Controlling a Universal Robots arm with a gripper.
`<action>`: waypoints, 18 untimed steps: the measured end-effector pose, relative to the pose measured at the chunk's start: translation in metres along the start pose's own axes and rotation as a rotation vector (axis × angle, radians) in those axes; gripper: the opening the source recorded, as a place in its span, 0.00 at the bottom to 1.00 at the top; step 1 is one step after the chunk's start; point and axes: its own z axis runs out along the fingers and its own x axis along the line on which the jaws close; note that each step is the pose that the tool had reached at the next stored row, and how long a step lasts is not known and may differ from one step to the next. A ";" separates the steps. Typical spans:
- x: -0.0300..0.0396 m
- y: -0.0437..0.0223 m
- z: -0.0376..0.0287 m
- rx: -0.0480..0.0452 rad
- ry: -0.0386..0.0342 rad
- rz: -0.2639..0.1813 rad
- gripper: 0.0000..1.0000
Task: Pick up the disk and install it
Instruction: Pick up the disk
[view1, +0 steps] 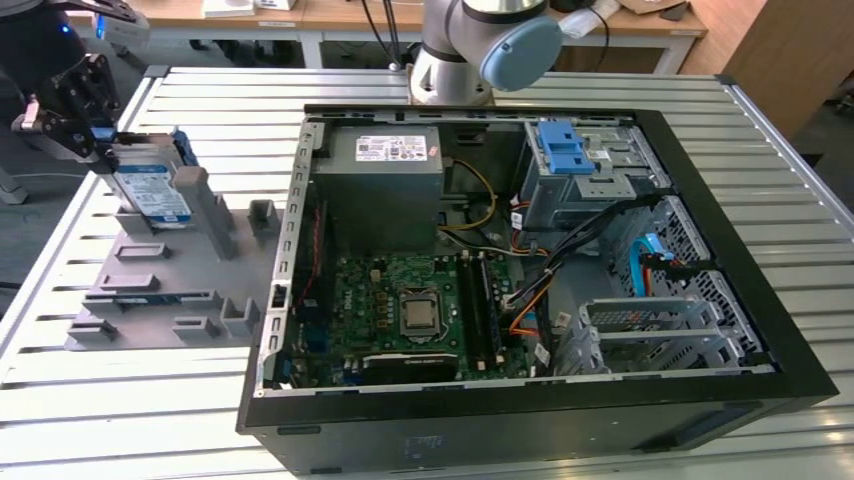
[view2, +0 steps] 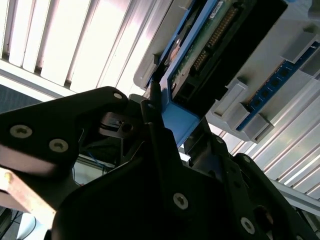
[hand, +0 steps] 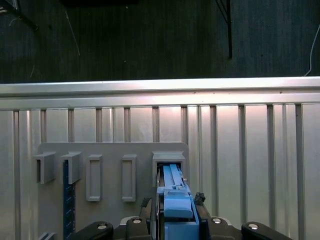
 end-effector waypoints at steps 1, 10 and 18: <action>0.0000 0.0000 0.0000 -0.0001 0.0000 0.000 0.44; 0.0000 0.0000 0.0000 -0.0001 0.0000 0.000 0.36; 0.0000 0.0000 0.0000 -0.0001 0.0000 0.000 0.36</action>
